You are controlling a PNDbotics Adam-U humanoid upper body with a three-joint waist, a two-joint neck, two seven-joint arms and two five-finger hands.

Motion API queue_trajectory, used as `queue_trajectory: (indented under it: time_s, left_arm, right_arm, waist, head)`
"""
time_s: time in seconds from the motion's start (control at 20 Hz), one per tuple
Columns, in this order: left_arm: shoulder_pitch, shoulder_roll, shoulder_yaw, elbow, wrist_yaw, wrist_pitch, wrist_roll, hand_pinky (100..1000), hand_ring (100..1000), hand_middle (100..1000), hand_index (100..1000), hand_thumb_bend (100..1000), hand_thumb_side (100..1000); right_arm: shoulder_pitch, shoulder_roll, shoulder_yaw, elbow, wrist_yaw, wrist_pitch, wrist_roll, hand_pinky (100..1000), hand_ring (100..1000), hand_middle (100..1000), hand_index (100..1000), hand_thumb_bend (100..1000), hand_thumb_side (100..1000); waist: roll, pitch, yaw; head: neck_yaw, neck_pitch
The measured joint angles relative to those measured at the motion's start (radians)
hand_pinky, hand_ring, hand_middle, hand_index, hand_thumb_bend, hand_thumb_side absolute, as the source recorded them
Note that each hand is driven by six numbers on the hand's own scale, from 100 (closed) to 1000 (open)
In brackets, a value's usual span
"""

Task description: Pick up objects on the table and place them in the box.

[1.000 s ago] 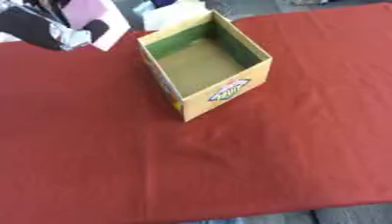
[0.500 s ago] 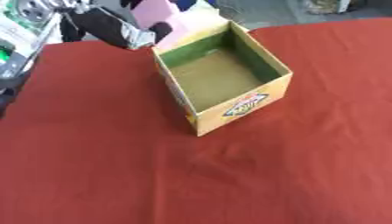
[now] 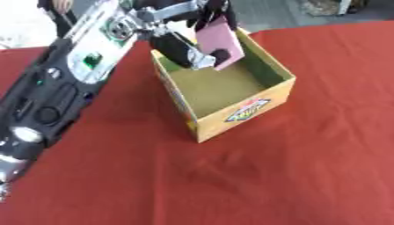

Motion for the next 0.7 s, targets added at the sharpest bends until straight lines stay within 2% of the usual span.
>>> queue_trajectory:
  time_s: [0.3, 0.6, 0.65, 0.7]
  left_arm:
    - [-0.001, -0.060, 0.038, 0.148, -0.160, -0.019, 0.068, 321, 371, 398, 642, 109, 100]
    - [0.001, -0.078, 0.065, 0.223, -0.279, -0.003, 0.152, 330, 376, 406, 643, 148, 100]
    - [0.002, -0.081, 0.069, 0.231, -0.293, -0.002, 0.164, 331, 378, 407, 645, 150, 112]
    - [0.004, -0.084, 0.072, 0.238, -0.305, -0.001, 0.175, 361, 405, 435, 664, 169, 189]
  right_arm:
    - [-0.013, 0.015, 0.006, 0.000, -0.009, 0.000, 0.008, 883, 837, 792, 851, 231, 1000]
    - [-0.016, 0.018, 0.006, 0.000, -0.012, -0.001, 0.009, 883, 837, 791, 851, 234, 1000]
    - [-0.016, 0.018, 0.006, 0.000, -0.013, -0.001, 0.009, 883, 837, 791, 851, 234, 1000]
    - [-0.016, 0.018, 0.006, 0.000, -0.013, -0.001, 0.010, 883, 837, 791, 851, 235, 1000]
  waist:
    - [0.002, 0.017, -0.013]
    - [0.003, 0.027, -0.017]
    - [0.002, 0.028, -0.017]
    - [0.002, 0.029, -0.018]
  head:
    - [0.008, -0.011]
    - [0.008, -0.017]
    - [0.008, -0.017]
    - [0.008, -0.018]
